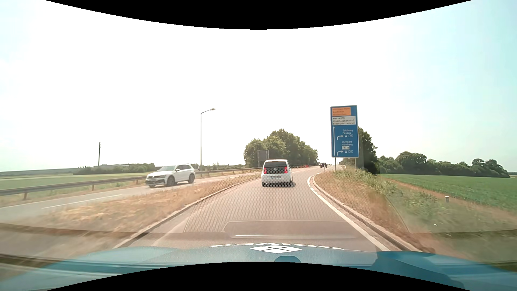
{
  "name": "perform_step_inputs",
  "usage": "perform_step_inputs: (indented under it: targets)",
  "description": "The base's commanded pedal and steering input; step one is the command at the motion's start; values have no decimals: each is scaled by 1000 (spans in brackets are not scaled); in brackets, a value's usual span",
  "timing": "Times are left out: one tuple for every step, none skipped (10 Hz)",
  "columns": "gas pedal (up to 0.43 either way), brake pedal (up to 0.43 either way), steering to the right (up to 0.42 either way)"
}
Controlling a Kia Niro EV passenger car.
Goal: Follow the waypoints while adhering to traffic rules and regulations
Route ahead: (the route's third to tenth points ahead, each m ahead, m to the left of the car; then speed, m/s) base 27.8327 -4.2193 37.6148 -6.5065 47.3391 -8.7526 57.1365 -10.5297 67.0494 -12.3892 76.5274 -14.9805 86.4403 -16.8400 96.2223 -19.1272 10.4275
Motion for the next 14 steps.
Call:
perform_step_inputs:
  targets:
    - [130,0,22]
    - [138,0,24]
    - [150,0,25]
    - [150,0,27]
    - [150,0,33]
    - [150,0,43]
    - [157,0,47]
    - [169,0,48]
    - [169,0,48]
    - [169,0,48]
    - [169,0,48]
    - [177,0,48]
    - [189,0,48]
    - [189,0,49]
